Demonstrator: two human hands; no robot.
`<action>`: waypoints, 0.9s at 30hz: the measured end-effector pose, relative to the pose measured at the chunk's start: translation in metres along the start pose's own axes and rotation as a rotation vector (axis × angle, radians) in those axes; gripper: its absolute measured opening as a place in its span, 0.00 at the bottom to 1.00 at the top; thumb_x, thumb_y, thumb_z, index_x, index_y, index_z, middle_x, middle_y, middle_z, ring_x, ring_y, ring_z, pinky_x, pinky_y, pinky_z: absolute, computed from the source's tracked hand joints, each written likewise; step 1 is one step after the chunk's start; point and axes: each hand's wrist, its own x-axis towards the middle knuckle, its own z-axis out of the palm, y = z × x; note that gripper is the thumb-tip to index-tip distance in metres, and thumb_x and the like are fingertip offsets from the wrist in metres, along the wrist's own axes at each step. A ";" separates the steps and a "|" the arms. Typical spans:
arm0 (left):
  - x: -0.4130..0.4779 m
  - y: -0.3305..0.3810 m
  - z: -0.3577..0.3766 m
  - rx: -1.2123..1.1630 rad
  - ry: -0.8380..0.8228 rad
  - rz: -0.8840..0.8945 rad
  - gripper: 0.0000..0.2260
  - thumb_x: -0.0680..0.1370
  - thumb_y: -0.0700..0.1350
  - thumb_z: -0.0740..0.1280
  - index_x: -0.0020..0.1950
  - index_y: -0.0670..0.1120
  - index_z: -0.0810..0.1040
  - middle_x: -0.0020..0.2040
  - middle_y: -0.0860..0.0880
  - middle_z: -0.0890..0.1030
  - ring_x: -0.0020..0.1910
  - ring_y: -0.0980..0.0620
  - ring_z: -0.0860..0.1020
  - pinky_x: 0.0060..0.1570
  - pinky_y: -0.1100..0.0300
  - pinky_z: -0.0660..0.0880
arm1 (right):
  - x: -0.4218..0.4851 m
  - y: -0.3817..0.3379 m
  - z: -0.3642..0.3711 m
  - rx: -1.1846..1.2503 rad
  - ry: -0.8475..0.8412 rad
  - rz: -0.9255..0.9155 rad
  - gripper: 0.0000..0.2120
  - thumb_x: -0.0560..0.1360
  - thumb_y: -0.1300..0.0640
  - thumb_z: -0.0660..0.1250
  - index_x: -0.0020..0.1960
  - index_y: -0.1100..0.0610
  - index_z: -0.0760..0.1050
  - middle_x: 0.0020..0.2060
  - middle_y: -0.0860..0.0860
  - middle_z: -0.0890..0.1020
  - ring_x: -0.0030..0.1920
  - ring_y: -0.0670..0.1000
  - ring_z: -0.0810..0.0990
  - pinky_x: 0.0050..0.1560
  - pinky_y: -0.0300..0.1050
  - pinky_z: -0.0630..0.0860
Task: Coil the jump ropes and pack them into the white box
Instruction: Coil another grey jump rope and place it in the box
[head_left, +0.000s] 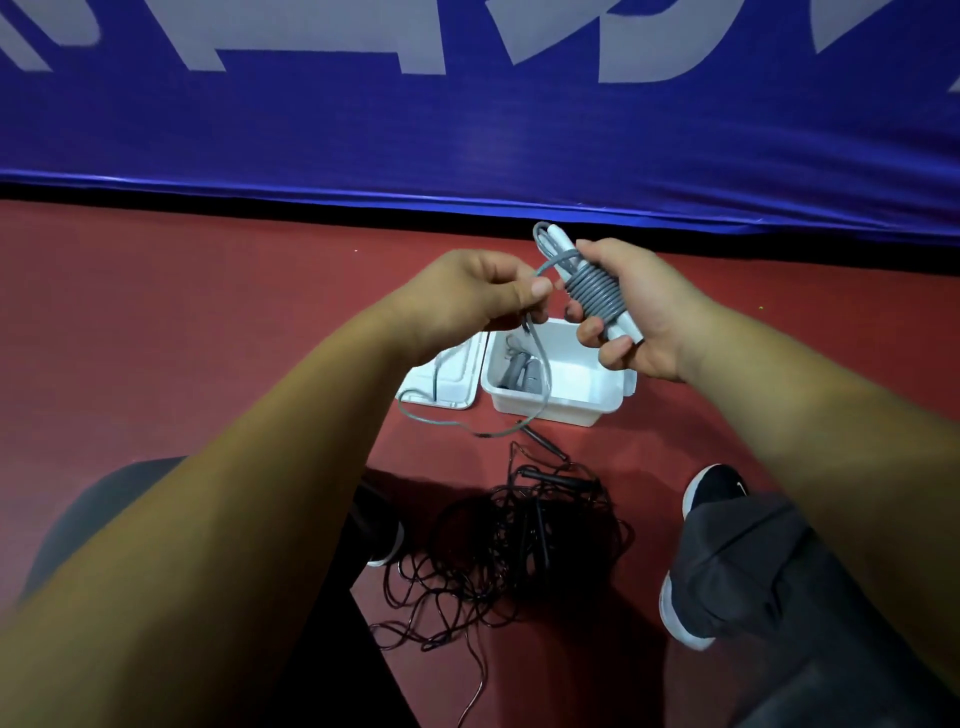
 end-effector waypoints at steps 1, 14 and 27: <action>-0.001 0.001 0.000 -0.013 0.004 0.015 0.09 0.82 0.44 0.71 0.53 0.38 0.84 0.47 0.45 0.86 0.47 0.51 0.81 0.54 0.57 0.78 | -0.001 0.000 -0.001 -0.001 -0.006 -0.001 0.16 0.80 0.37 0.65 0.51 0.50 0.77 0.35 0.49 0.77 0.29 0.45 0.69 0.24 0.33 0.55; -0.002 0.002 -0.002 0.392 -0.067 -0.049 0.15 0.80 0.54 0.74 0.47 0.41 0.83 0.36 0.41 0.82 0.35 0.52 0.85 0.43 0.54 0.77 | -0.011 0.003 -0.006 -0.112 -0.089 -0.047 0.15 0.78 0.38 0.71 0.52 0.50 0.75 0.37 0.49 0.77 0.29 0.46 0.67 0.25 0.34 0.51; -0.003 0.002 -0.015 0.104 -0.288 -0.036 0.14 0.88 0.46 0.58 0.69 0.49 0.80 0.43 0.49 0.83 0.37 0.52 0.67 0.38 0.58 0.63 | -0.009 -0.002 -0.011 -0.026 0.031 -0.054 0.14 0.79 0.40 0.68 0.53 0.51 0.77 0.35 0.48 0.77 0.28 0.45 0.70 0.24 0.34 0.54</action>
